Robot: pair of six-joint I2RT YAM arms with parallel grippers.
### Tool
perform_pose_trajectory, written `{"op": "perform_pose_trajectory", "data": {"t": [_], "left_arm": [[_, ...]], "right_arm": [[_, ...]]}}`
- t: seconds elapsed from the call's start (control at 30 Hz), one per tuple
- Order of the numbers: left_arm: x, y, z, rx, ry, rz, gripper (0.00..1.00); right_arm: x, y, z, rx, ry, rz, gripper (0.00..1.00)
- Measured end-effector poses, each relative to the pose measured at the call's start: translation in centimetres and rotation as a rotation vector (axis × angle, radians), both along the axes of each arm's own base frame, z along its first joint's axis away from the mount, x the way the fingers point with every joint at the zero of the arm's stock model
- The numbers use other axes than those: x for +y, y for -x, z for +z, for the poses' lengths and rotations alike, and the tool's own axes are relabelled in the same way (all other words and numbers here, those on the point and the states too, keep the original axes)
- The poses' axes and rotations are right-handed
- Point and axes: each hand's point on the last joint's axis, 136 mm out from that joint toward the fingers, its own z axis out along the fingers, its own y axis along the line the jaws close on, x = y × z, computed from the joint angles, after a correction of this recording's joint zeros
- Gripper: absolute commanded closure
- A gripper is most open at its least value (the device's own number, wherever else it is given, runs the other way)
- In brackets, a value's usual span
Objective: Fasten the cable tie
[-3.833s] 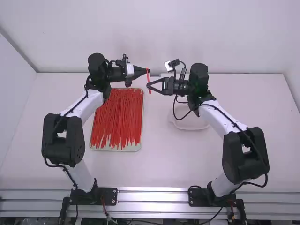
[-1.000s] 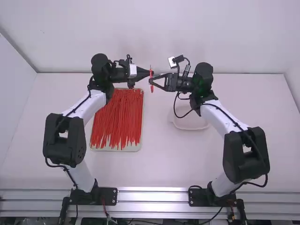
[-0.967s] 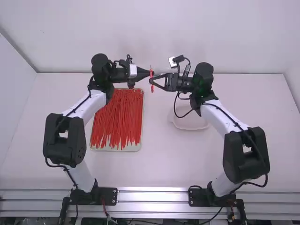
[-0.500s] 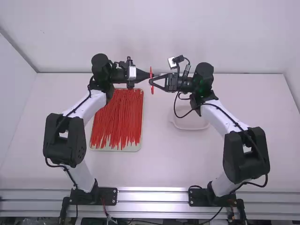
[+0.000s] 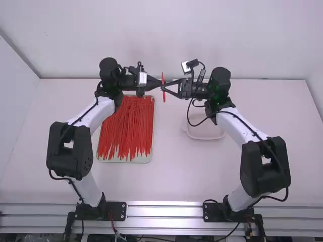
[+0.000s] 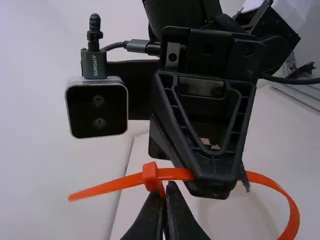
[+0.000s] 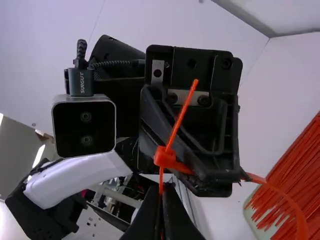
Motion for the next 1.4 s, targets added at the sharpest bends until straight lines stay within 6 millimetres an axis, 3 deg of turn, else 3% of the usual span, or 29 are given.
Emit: {"op": "perform_pose_trajectory", "data": {"t": [0.37, 0.4, 0.43, 0.47, 0.5, 0.53, 0.63, 0.8, 1.1, 1.23, 1.4], "left_arm": [[-0.2, 0.2, -0.9, 0.036, -0.013, -0.014, 0.98], [-0.3, 0.2, -0.9, 0.033, -0.013, -0.011, 0.98], [-0.3, 0.0, -0.9, 0.039, -0.013, 0.001, 0.98], [-0.3, -0.3, -1.1, 0.048, -0.014, 0.013, 0.98], [-0.3, -0.5, -1.2, 0.053, -0.014, 0.020, 0.98], [-0.3, -0.8, -1.7, 0.070, -0.016, 0.034, 0.98], [-0.3, -0.8, -2.4, 0.093, -0.020, 0.030, 0.98], [-1.0, 0.4, -2.3, 0.081, -0.020, -0.032, 0.98], [-1.4, 1.5, -2.5, 0.110, -0.025, -0.096, 0.98], [-1.4, 1.5, -2.6, 0.119, -0.026, -0.095, 0.98], [-1.4, 1.7, -2.6, 0.120, -0.026, -0.102, 0.98]], "right_arm": [[-0.3, -0.5, -0.2, 0.017, 0.002, -0.025, 0.96], [-0.3, -0.5, -0.2, 0.020, 0.003, -0.025, 0.82], [-0.4, -0.5, -0.2, 0.014, 0.004, -0.024, 0.60], [-0.6, -0.5, -0.1, 0.009, 0.004, -0.023, 0.49], [-0.7, -0.6, 0.0, 0.002, 0.005, -0.025, 0.44], [-1.0, -0.7, 0.2, 0.002, 0.008, -0.031, 0.26], [-1.7, -1.4, 0.5, -0.021, 0.012, -0.065, 0.16], [-2.0, -2.1, -0.4, -0.002, 0.022, -0.085, 0.18], [-2.2, -2.0, -0.4, -0.014, 0.024, -0.073, 0.40], [-2.1, -1.9, -0.4, -0.014, 0.024, -0.067, 0.56], [-2.1, -1.6, -0.4, -0.014, 0.024, -0.051, 0.61]]}}
